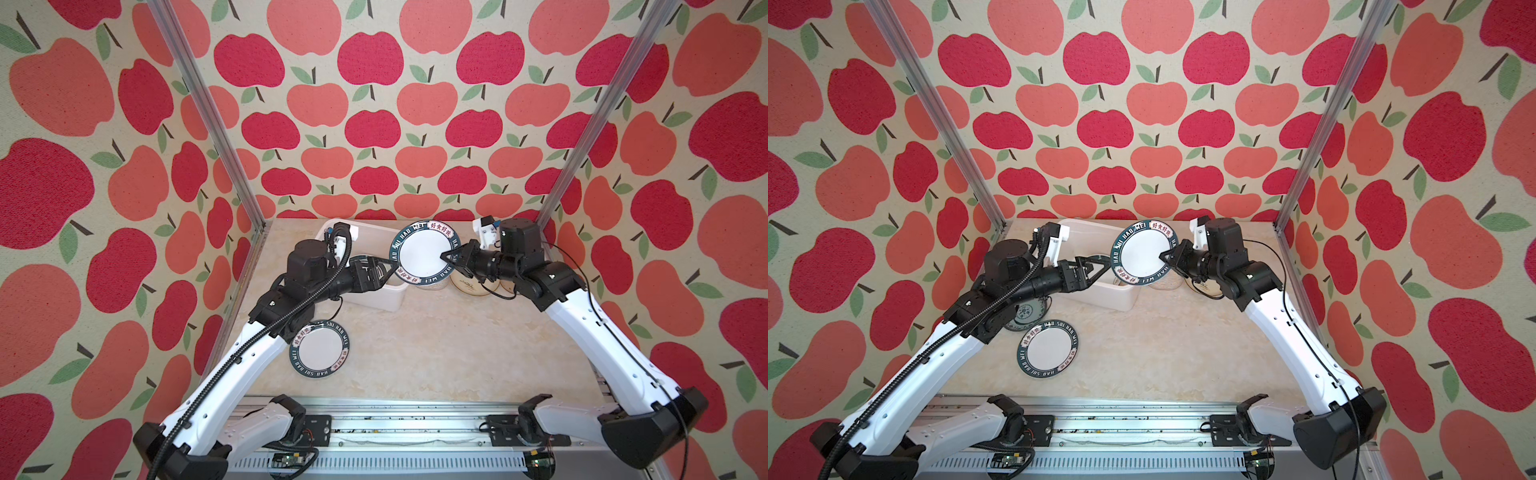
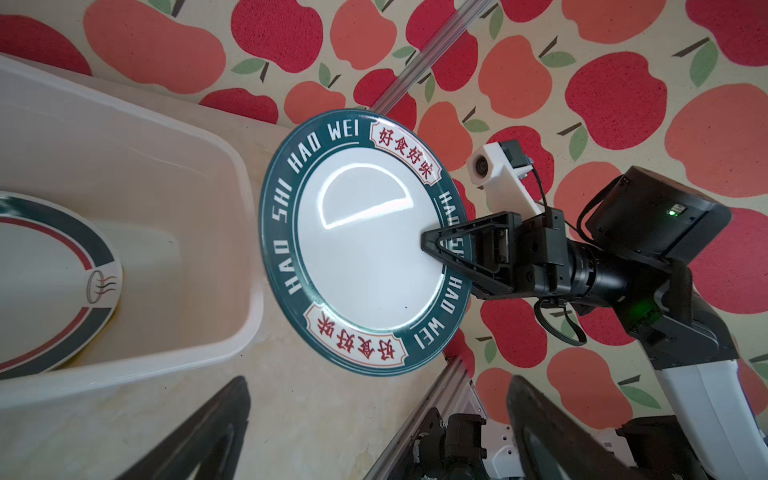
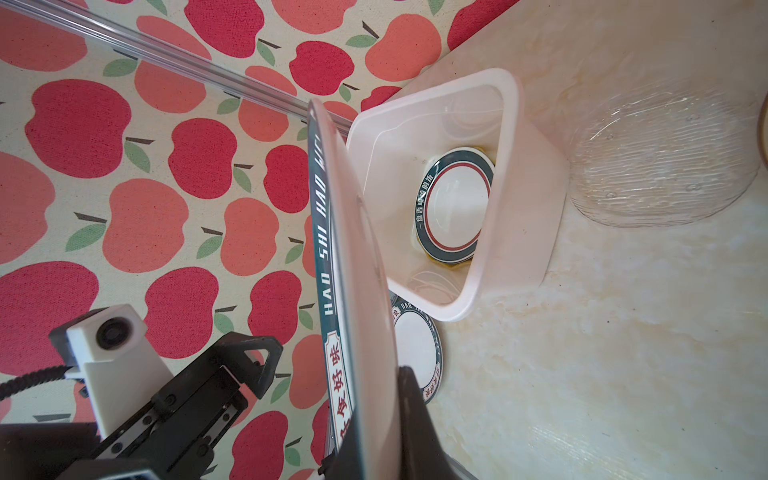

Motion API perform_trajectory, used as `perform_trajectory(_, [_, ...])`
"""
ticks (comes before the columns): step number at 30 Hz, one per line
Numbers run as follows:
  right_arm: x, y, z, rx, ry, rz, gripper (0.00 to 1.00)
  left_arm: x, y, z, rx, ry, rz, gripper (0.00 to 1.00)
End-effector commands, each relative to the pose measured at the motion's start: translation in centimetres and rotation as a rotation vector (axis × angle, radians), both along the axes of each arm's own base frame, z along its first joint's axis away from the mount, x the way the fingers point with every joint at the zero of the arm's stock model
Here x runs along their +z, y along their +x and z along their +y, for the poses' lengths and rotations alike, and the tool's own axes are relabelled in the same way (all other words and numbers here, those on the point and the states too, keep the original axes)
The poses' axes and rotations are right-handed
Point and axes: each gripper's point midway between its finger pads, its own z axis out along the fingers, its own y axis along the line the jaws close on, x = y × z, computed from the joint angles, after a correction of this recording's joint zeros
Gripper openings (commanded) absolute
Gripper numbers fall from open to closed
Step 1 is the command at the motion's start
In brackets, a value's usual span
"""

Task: Place the plates into the plastic bin on the countertop
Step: 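Carry the plate over the bin with the right gripper while the left arm withdraws, then lower the green-rimmed plate into the bin with the right gripper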

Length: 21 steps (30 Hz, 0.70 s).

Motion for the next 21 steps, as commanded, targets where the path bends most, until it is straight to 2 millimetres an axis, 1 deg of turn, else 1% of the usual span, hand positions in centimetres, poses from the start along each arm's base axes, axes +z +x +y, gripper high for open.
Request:
perform_trajectory(1, [2.2, 1.3, 1.1, -0.040, -0.008, -0.041, 0.00, 1.1, -1.0, 2.6, 0.045, 0.140, -0.182, 0.99])
perform_trajectory(3, [2.5, 2.0, 2.2, -0.057, -0.026, -0.032, 0.00, 1.4, -1.7, 3.5, 0.052, 0.193, -0.250, 0.99])
perform_trajectory(6, [2.4, 3.2, 4.2, -0.076, -0.039, -0.004, 0.00, 0.9, -2.4, 5.0, 0.083, 0.271, -0.305, 0.99])
perform_trajectory(9, [1.7, 4.5, 6.2, -0.088, -0.067, 0.032, 0.00, 0.2, -2.8, 6.6, 0.125, 0.348, -0.342, 0.99])
perform_trajectory(11, [1.0, 5.2, 7.7, -0.081, -0.095, 0.053, 0.00, 0.0, -3.1, 7.2, 0.142, 0.377, -0.364, 0.99])
perform_trajectory(13, [0.1, 5.9, 9.2, -0.061, -0.134, 0.070, 0.00, 0.1, -3.3, 7.6, 0.155, 0.379, -0.378, 0.99])
perform_trajectory(16, [-1.1, 6.8, 11.4, -0.024, -0.198, 0.066, 0.00, 0.0, -3.7, 7.6, 0.151, 0.367, -0.377, 0.99])
perform_trajectory(21, [-4.3, 8.8, 14.0, 0.015, -0.265, 0.087, 0.00, -1.0, -3.8, 7.5, 0.141, 0.358, -0.345, 0.99])
